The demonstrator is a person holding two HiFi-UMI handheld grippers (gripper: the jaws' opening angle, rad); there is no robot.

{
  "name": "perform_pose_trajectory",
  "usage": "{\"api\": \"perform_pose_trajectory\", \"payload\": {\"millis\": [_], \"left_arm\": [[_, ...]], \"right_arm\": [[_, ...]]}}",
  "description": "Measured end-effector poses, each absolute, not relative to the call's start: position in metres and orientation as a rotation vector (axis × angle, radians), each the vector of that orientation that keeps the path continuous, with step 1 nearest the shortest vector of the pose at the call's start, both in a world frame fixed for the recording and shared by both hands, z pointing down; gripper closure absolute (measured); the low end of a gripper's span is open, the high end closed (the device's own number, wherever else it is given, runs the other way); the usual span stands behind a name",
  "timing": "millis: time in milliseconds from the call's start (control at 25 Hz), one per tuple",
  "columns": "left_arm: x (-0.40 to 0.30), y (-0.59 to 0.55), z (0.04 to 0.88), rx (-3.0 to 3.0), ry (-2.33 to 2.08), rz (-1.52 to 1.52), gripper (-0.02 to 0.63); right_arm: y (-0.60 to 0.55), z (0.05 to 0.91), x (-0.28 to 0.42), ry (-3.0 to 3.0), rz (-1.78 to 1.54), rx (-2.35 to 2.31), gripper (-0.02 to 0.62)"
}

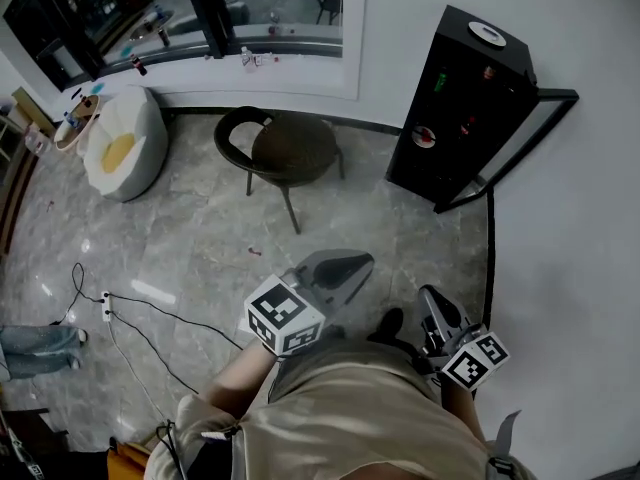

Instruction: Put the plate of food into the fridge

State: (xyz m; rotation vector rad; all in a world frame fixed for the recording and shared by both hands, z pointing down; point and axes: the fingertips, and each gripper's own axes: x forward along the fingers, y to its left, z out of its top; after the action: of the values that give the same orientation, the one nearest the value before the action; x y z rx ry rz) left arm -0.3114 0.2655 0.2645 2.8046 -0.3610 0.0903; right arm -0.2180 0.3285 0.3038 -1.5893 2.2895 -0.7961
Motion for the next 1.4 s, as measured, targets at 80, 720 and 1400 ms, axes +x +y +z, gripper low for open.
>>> {"api": "perform_pose_trajectory", "payload": {"millis": [80, 720, 1400], "left_arm": [[-0.3, 0.262, 0.267, 2.811, -0.371, 0.118, 0.594], [-0.211, 0.233, 0.276, 2.789, -0.546, 0.232, 0.594], [-0.138, 0.222, 0.277, 2.805, -0.709, 0.299, 0.594]], "right_arm": [[0.325, 0.306, -0.205, 2.279, -0.815, -1.576, 0.572], [0.292, 0.305, -0.116, 2.376, -0.805, -1.443, 0.572], [0.268, 0.291, -0.093, 2.694, -0.666, -1.162, 0.572]]}}
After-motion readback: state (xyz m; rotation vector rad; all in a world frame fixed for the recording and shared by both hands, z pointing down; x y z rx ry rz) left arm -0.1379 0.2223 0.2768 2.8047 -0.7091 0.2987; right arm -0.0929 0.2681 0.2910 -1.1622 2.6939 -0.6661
